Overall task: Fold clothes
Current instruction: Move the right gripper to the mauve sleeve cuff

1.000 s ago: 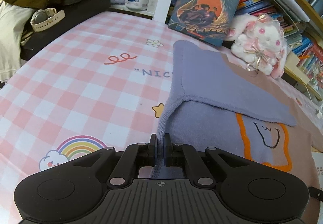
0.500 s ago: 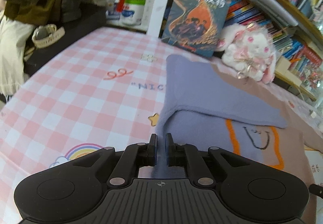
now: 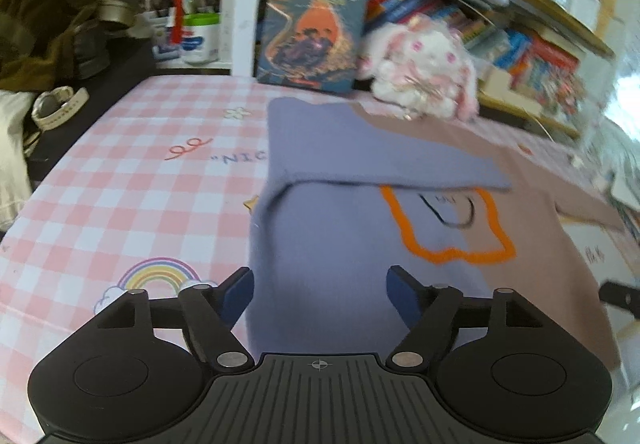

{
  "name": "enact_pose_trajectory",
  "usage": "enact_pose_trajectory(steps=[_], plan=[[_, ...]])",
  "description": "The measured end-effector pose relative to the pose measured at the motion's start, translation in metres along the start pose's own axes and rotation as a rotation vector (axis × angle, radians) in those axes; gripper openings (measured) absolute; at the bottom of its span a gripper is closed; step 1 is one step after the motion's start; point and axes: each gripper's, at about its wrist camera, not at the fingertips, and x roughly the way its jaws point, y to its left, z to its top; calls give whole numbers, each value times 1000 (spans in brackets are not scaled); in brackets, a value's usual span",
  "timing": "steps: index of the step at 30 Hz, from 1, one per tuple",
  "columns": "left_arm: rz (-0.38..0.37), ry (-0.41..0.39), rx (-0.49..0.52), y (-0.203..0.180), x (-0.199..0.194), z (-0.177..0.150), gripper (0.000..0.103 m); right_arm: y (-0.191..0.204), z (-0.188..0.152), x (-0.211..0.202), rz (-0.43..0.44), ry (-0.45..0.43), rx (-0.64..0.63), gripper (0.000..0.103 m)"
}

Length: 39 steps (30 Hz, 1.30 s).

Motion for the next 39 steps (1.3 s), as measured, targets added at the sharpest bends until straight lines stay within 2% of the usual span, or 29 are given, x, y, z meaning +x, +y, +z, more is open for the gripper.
enact_pose_trajectory(steps=[9, 23, 32, 39], plan=[[-47, 12, 22, 0, -4, -12, 81, 7, -16, -18, -59, 13, -17, 103], [-36, 14, 20, -3, -3, -15, 84, 14, -24, -22, -94, 45, -71, 103], [-51, 20, 39, -25, 6, -12, 85, -4, -22, -22, -117, 46, -64, 103], [-13, 18, 42, -49, 13, -7, 85, -26, -14, -9, -98, 45, -52, 103]])
